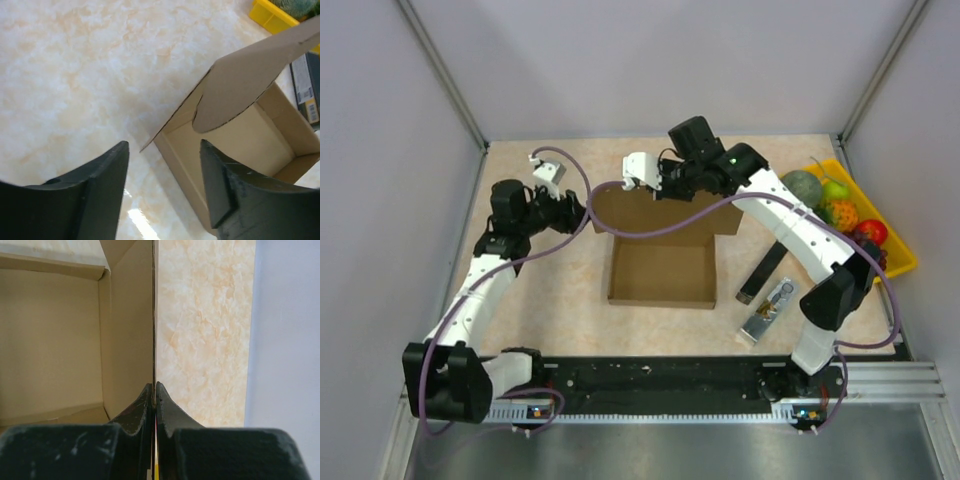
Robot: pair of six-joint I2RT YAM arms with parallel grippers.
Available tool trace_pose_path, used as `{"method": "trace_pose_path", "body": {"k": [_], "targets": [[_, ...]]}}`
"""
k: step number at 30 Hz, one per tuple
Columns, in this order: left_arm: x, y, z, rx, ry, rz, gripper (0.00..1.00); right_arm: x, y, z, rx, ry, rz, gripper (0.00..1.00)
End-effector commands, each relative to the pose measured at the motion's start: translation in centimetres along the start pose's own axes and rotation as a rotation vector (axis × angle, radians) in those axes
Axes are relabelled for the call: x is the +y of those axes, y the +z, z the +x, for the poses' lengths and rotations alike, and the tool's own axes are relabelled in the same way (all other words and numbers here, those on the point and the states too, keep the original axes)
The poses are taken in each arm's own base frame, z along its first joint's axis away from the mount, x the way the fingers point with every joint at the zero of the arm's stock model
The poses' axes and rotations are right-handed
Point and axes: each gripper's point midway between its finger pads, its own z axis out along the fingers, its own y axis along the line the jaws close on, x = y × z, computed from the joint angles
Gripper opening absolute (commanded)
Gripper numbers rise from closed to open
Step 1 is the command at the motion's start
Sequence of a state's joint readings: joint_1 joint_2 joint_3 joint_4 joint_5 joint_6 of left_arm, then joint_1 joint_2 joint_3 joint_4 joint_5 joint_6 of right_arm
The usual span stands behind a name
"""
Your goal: Fold the paper box
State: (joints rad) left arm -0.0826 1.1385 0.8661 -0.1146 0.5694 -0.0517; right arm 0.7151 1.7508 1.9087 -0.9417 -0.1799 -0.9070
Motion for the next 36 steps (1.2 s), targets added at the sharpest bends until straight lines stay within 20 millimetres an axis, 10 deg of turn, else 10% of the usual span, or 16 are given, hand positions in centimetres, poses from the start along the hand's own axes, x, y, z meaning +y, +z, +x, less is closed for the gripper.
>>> {"method": "trace_pose_path", "body": {"k": [1,13,21,23,24,27,28,29,31,36], "targets": [[-0.3,0.9,-3.8,-0.107,0.235,0.077,0.59,-1.6,-0.5,-1.9,-0.069,-0.033,0.03,0.0],[-1.1,3.2,-2.5,-0.05,0.285,0.186,0.33,-2.1,0.1,-2.1,-0.078,0.001,0.034,0.0],[-0.5,3.3,-2.7,-0.08,0.325,0.145,0.06,-5.7,-1.8,-1.6,-0.121,0.32,0.182,0.47],[-0.4,3.5,-2.5,-0.067,0.323,0.15,0.01,-7.5,-3.3,0.5,-0.085,0.505,0.293,0.59],[-0.3,3.5,-2.5,-0.064,0.321,0.146,0.01,-8.3,-4.6,1.4,-0.08,0.582,0.347,0.99],[-0.4,3.6,-2.4,-0.062,0.321,0.155,0.0,-8.3,-6.1,5.3,-0.087,0.77,0.429,0.99],[-0.4,3.5,-2.5,-0.069,0.326,0.153,0.0,-8.3,-9.8,4.5,-0.181,0.778,0.488,0.99],[-0.5,3.5,-2.6,-0.071,0.326,0.153,0.0,-6.1,-7.8,7.9,-0.149,0.862,0.478,0.99],[-0.4,3.5,-2.4,-0.065,0.322,0.15,0.0,-7.3,-12.6,9.0,-0.298,0.863,0.643,0.99],[-0.5,3.7,-2.3,-0.062,0.317,0.164,0.0,-2.8,-11.4,14.2,-0.286,0.711,0.611,0.99]]}}
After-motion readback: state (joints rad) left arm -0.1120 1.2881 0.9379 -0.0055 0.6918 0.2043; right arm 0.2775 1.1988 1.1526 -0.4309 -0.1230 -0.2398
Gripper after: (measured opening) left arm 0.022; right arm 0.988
